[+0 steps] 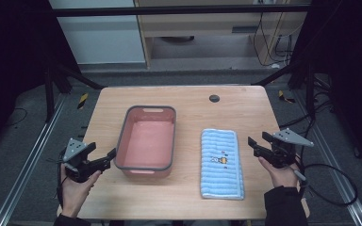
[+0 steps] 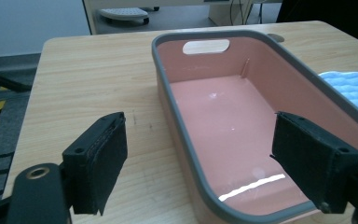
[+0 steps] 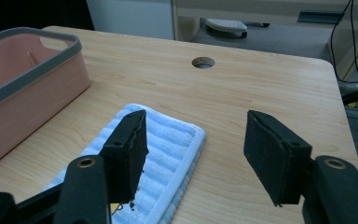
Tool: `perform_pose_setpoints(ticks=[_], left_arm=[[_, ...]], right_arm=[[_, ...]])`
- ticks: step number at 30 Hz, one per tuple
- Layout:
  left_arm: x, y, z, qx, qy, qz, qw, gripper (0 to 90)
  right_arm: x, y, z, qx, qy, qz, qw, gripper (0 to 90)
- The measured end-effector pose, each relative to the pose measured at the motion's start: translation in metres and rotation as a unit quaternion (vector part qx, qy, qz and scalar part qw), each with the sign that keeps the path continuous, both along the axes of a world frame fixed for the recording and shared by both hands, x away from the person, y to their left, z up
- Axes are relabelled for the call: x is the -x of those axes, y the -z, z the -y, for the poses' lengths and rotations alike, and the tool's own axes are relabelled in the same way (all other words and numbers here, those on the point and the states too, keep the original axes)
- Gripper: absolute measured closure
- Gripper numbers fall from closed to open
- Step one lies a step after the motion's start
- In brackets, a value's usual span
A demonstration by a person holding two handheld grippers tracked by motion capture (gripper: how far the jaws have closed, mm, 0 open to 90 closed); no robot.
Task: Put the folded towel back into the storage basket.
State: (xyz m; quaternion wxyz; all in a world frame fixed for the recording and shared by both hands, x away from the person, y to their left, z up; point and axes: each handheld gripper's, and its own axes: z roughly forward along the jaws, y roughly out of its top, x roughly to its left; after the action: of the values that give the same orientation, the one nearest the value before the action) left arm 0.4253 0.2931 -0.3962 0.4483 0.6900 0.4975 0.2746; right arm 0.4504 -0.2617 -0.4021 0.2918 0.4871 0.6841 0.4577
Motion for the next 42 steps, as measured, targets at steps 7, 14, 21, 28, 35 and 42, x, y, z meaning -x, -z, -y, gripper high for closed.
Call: perform_pose_setpoints(ticks=[7,14,21,28,35,42], left_arm=[[-0.001,-0.004,0.017,0.0,0.015,0.003,0.9999,19.1],[-0.003,-0.013,0.045,-0.002,0.035,0.014,0.9993,20.3],[-0.004,-0.017,0.075,-0.011,0.064,0.017,0.9977,20.4],[-0.003,-0.014,0.099,-0.016,0.079,0.016,0.9966,20.5],[-0.002,-0.01,0.125,-0.013,0.097,0.02,0.995,21.8],[0.0,-0.008,0.145,-0.014,0.112,0.019,0.9935,22.7]], right_arm=[[-0.004,-0.005,-0.005,0.011,-0.01,0.004,0.9999,39.4],[-0.011,-0.006,-0.011,0.009,-0.015,0.003,0.9998,39.1],[-0.017,-0.007,-0.017,0.01,-0.014,0.004,0.9998,39.7],[-0.022,-0.01,-0.019,0.009,-0.015,0.007,0.9998,40.5],[-0.026,-0.013,-0.022,0.017,-0.021,0.005,0.9996,41.7],[-0.029,-0.014,-0.023,0.02,-0.02,0.006,0.9996,43.3]])
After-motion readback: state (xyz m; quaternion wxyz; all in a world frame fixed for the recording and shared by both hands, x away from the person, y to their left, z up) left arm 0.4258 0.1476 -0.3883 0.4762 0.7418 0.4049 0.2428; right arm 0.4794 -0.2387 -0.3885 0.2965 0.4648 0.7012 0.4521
